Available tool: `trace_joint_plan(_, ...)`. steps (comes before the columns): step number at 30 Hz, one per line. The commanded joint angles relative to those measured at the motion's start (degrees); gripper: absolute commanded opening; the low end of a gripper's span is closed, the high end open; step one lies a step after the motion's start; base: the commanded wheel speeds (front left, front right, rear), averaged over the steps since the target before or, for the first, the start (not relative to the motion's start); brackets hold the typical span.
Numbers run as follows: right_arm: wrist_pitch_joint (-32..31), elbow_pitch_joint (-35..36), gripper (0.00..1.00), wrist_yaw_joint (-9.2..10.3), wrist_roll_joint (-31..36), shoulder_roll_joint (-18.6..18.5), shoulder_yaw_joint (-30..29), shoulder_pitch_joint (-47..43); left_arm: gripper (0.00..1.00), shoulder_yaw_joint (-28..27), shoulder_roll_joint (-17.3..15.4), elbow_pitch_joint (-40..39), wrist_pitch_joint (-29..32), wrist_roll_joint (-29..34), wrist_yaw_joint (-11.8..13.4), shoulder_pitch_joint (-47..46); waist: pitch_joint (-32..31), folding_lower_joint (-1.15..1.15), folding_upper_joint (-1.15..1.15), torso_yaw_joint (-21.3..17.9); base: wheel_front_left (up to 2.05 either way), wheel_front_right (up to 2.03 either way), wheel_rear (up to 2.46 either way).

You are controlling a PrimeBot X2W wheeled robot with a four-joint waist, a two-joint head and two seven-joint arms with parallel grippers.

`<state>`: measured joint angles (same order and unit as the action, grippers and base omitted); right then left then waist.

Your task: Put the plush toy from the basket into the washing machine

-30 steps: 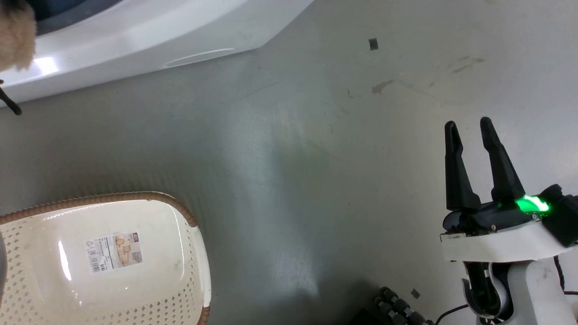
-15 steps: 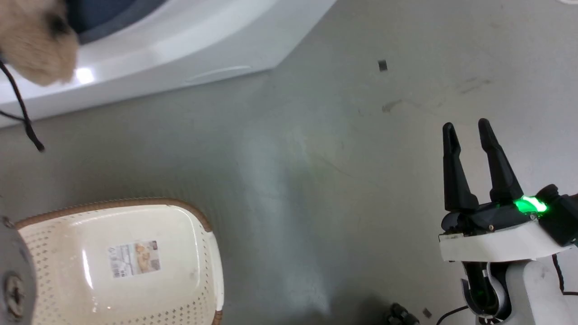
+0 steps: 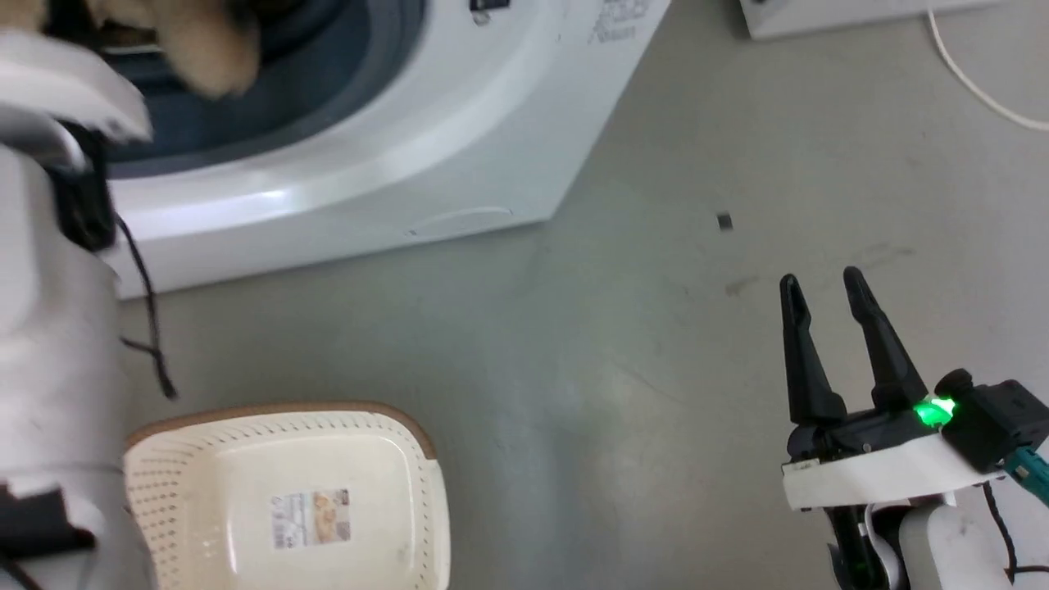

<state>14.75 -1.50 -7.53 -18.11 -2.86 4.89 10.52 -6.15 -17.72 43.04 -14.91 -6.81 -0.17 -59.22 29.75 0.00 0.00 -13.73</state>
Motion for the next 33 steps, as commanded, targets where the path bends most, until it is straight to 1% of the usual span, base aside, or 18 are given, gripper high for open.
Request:
trace_joint_plan(1,0.3,-0.2,1.00,0.04,0.4,0.0,0.0,-0.7,1.00,0.0,0.7,-0.9,-0.1,0.1,-0.1,2.3,-2.5,0.00,0.00,1.5,0.00,0.00,0.00)
trace_joint_plan(7,0.3,-0.3,1.00,0.04,1.6,0.0,0.3,-2.2,1.00,0.0,4.3,-7.4,-0.1,1.3,0.6,11.5,-7.0,0.00,0.00,3.6,0.00,0.00,0.00)
trace_joint_plan(11,0.3,-0.4,1.00,0.04,2.6,0.0,0.5,-3.3,1.00,-0.5,6.9,-13.4,-0.1,2.4,2.0,18.8,-10.2,0.00,0.00,4.8,0.00,0.00,0.00)
trace_joint_plan(14,0.3,-0.2,1.00,0.04,3.4,0.0,0.3,-4.1,1.00,0.3,8.4,-17.4,-0.1,4.2,2.9,24.1,-12.7,0.00,0.00,5.8,0.00,0.00,0.00)
trace_joint_plan(17,0.3,0.3,1.00,0.04,4.4,0.0,-0.2,-5.2,1.00,1.2,9.9,-20.5,-0.1,5.0,3.1,29.1,-15.0,0.00,0.00,6.9,0.00,0.00,0.00)
trace_joint_plan(19,0.3,0.6,1.00,0.04,5.0,0.0,-0.5,-5.8,1.00,2.4,10.4,-22.5,-0.1,6.4,3.6,32.2,-16.6,0.00,0.00,7.7,0.00,0.00,0.00)
trace_joint_plan(24,0.3,1.3,1.00,0.04,6.7,0.0,-1.7,-7.4,1.00,3.5,11.9,-27.1,-0.1,6.5,4.9,39.3,-19.8,0.00,0.00,9.3,0.00,0.00,0.00)
trace_joint_plan(33,0.3,1.1,1.00,0.04,8.4,0.0,-4.8,-11.2,1.00,5.1,12.9,-32.5,-0.1,6.5,5.3,51.5,-25.4,0.00,0.00,12.0,0.00,0.00,0.00)
